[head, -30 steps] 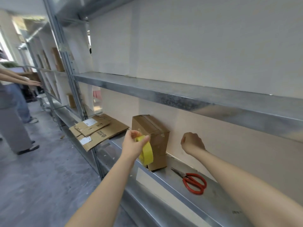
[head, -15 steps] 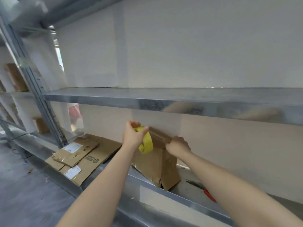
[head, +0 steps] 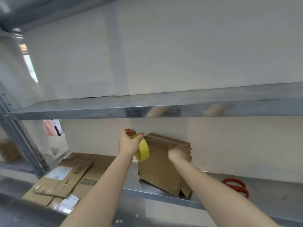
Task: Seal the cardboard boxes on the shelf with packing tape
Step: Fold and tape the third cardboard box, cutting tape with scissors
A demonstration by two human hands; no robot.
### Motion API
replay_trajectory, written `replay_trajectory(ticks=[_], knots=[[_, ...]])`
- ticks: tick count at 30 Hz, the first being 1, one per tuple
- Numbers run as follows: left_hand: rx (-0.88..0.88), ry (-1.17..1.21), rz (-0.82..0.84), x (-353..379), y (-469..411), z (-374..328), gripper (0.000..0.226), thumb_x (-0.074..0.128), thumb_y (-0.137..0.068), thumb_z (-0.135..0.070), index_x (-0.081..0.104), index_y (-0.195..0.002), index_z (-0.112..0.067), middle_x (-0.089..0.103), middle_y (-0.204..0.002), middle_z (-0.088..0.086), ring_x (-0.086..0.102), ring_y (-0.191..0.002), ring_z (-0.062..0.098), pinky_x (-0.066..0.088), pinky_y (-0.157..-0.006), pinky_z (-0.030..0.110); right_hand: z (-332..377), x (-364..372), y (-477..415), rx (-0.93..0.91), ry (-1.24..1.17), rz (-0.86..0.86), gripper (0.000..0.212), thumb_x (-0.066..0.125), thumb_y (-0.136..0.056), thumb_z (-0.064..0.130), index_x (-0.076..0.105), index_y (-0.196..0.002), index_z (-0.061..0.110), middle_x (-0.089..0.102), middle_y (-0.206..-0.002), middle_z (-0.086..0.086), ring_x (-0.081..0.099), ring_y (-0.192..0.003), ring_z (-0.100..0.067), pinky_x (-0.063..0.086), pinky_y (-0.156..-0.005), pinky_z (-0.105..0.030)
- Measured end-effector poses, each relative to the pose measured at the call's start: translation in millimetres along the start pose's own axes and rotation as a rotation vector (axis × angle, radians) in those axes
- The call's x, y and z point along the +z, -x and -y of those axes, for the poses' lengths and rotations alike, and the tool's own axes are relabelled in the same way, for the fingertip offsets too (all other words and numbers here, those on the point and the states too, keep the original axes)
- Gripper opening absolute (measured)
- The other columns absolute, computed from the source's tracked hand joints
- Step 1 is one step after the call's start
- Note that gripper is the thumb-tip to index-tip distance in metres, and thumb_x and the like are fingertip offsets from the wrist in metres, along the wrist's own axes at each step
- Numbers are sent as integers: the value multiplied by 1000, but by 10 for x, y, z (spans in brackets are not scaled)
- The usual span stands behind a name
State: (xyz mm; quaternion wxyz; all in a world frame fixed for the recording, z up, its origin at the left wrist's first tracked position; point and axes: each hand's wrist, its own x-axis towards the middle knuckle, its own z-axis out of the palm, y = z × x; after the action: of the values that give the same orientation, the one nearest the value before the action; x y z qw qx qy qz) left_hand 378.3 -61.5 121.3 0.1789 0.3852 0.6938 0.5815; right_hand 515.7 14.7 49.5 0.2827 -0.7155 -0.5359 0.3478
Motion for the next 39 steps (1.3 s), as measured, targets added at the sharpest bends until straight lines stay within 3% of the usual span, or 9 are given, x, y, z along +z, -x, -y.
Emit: replay_trajectory(ticks=[11, 16, 19, 25, 29, 31, 34, 37, 39], knots=[[-62, 54, 49, -35, -228, 144, 44, 79, -78, -26, 47, -107, -17, 57, -104, -1, 54, -100, 19, 46, -91, 33, -23, -66, -230, -111, -29, 110, 74, 43, -100, 15, -8, -154, 14, 28, -155, -14, 43, -133, -33, 40, -106, -35], [-175, 259, 63, -29, -380, 119, 33, 79, -78, -27, 55, -98, -16, 64, -109, 9, 62, -104, 28, 50, -96, 44, -18, -499, -471, -163, 227, 71, 42, 47, -94, 7, 45, -135, 2, 52, -135, -18, 52, -122, -33, 46, -90, -30], [-181, 356, 43, -16, -452, 48, 18, 74, -84, -20, 57, -90, -18, 65, -109, 15, 63, -101, 31, 53, -92, 43, -15, -806, -594, -194, 345, 104, 36, 47, -93, 8, 56, -127, 0, 58, -129, -17, 56, -117, -32, 47, -91, -30], [-185, 343, 47, 165, -466, -9, 16, 72, -85, -16, 58, -93, -16, 66, -104, 12, 63, -100, 31, 52, -93, 46, -221, -1191, -804, -269, 323, 234, 55, 47, -91, -2, 43, -144, 13, 46, -144, -11, 52, -117, -23, 39, -69, -16], [-159, 350, 53, 315, -372, 25, 15, 69, -86, -11, 56, -94, -14, 65, -102, 12, 62, -92, 28, 53, -92, 44, -517, -1104, -834, -240, 303, 378, 85, 54, -86, -9, 14, -154, 21, 50, -97, 9, 45, -74, -2, 41, -67, -15], [-146, 340, 40, 359, -332, 32, 15, 68, -87, -11, 56, -95, -14, 63, -99, 11, 60, -90, 28, 52, -89, 44, -544, -1087, -832, -256, 303, 404, 90, 55, -87, -8, 7, -155, 25, 51, -120, 8, 33, -67, 2, 37, -60, -13], [-134, 344, 9, 371, -322, 35, 16, 67, -88, -12, 54, -96, -16, 61, -95, 8, 59, -90, 28, 52, -87, 45, -486, -1152, -765, -328, 296, 432, 83, 52, -89, -4, 9, -155, 24, 44, -141, -2, 38, -76, 5, 36, -65, -10], [-107, 349, -24, 380, -289, 22, 18, 65, -89, -13, 53, -100, -18, 61, -93, 3, 59, -90, 27, 53, -87, 46, -449, -1196, -632, -369, 365, 428, 73, 45, -92, -4, 16, -153, 23, 28, -155, -8, 44, -130, -19, 37, -90, -17], [-99, 348, -37, 402, -250, 22, 18, 64, -89, -14, 52, -101, -20, 61, -93, 1, 60, -91, 27, 53, -86, 45, -451, -1166, -540, -426, 408, 355, 66, 41, -93, -1, 24, -150, 27, 32, -153, -6, 38, -136, -24, 39, -99, -23]])
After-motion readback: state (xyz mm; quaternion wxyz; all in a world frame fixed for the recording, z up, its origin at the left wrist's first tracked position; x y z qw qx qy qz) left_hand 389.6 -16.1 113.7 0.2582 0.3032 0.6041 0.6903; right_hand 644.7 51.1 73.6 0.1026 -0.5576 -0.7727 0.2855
